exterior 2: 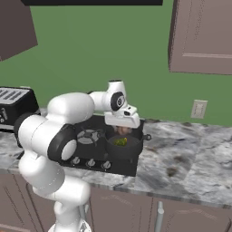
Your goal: Put the potato and cucumber in the pot. Retrieve the spatula and lightly stir the vegetables in the pot.
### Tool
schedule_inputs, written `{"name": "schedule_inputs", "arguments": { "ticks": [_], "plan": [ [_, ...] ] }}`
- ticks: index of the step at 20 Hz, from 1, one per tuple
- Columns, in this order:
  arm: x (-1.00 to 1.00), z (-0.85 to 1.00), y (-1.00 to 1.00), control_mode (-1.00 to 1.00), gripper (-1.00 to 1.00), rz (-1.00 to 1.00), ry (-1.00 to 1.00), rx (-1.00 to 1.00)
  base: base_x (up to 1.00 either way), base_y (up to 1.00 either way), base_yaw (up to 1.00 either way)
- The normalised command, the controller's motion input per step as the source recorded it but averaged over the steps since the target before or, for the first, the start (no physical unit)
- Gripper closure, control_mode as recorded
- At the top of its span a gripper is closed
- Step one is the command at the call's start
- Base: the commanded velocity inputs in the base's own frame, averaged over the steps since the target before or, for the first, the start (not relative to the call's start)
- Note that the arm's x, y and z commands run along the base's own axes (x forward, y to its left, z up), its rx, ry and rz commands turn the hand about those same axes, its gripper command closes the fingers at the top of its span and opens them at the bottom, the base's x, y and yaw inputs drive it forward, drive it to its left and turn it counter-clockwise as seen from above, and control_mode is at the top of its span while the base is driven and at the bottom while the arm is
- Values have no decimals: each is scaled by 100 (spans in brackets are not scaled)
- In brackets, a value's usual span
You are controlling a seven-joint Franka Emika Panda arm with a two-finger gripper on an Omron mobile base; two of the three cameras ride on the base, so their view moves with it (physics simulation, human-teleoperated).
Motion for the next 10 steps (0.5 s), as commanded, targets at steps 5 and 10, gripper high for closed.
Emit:
{"name": "schedule_inputs", "arguments": {
  "ticks": [5,10],
  "plan": [
    [3,-44,1,-100,100,0,0,0,0,0,0],
    [22,-28,-3,-100,-100,0,0,0,0,0,0]
  ]
}}
